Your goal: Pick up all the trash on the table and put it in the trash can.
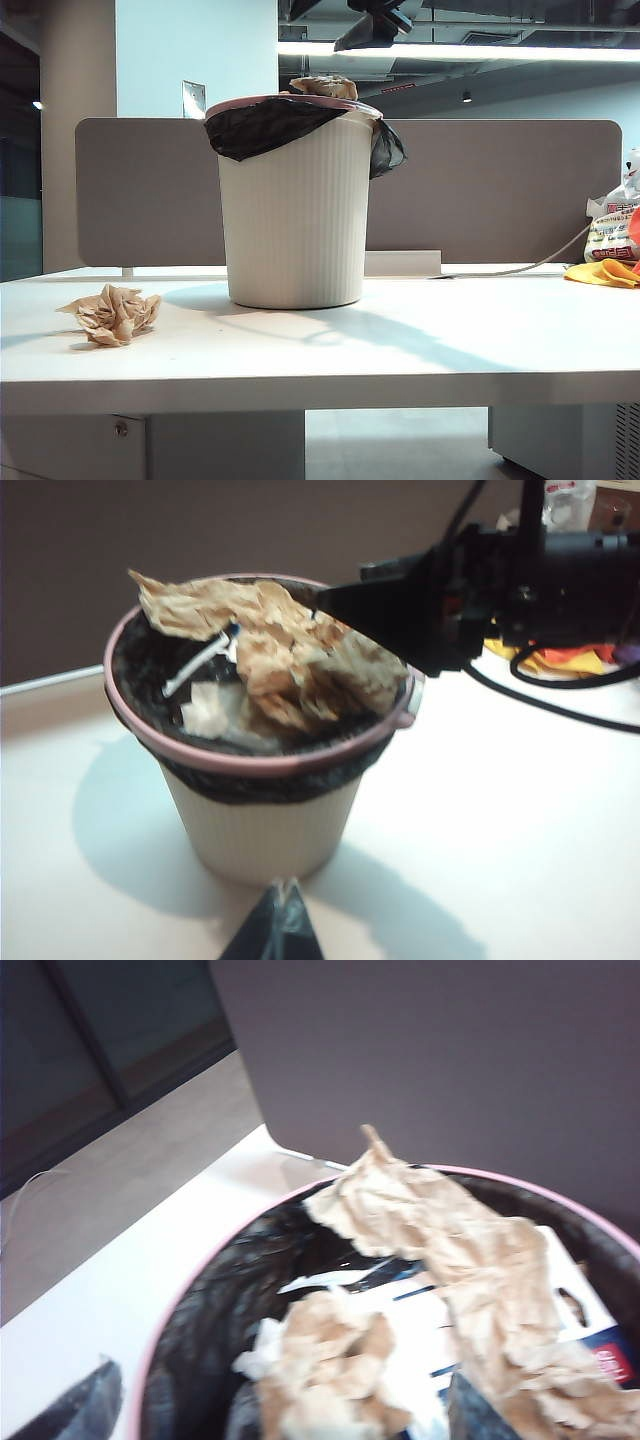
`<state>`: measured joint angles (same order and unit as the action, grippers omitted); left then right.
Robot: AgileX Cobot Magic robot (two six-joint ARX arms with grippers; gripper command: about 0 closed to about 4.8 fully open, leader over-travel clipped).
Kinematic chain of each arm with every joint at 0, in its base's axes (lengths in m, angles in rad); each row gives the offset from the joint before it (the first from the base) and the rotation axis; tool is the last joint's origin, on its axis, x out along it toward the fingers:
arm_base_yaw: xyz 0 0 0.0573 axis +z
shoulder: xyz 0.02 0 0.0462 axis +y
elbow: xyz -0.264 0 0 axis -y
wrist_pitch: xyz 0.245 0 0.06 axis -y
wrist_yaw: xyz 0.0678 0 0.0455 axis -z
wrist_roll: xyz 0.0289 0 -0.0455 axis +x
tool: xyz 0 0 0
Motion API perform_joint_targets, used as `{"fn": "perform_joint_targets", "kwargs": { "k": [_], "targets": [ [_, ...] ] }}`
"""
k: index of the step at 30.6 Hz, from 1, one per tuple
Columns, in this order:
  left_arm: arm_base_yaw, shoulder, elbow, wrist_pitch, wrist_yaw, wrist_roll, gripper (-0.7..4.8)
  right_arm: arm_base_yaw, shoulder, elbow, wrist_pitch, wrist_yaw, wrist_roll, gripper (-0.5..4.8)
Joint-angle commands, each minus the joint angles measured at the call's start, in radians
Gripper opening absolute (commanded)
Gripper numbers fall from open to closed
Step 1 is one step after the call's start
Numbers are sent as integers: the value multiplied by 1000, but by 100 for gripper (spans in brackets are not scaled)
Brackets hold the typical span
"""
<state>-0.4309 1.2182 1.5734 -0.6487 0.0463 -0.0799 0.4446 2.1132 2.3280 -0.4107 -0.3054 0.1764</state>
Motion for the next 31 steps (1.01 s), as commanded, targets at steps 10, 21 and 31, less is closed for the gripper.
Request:
{"fn": "perform_joint_targets", "kwargs": {
  "k": [10, 21, 31],
  "targets": [
    [-1, -130, 4, -106, 0, 2, -5, 85, -143, 6, -209, -1, -190, -9],
    [-1, -277, -84, -258, -85, 73, -5, 278, -198, -10, -267, 71, -213, -9],
    [-1, -527, -336, -241, -154, 79, -6, 372, -197, -308, -19, 72, -150, -9]
  ]
}}
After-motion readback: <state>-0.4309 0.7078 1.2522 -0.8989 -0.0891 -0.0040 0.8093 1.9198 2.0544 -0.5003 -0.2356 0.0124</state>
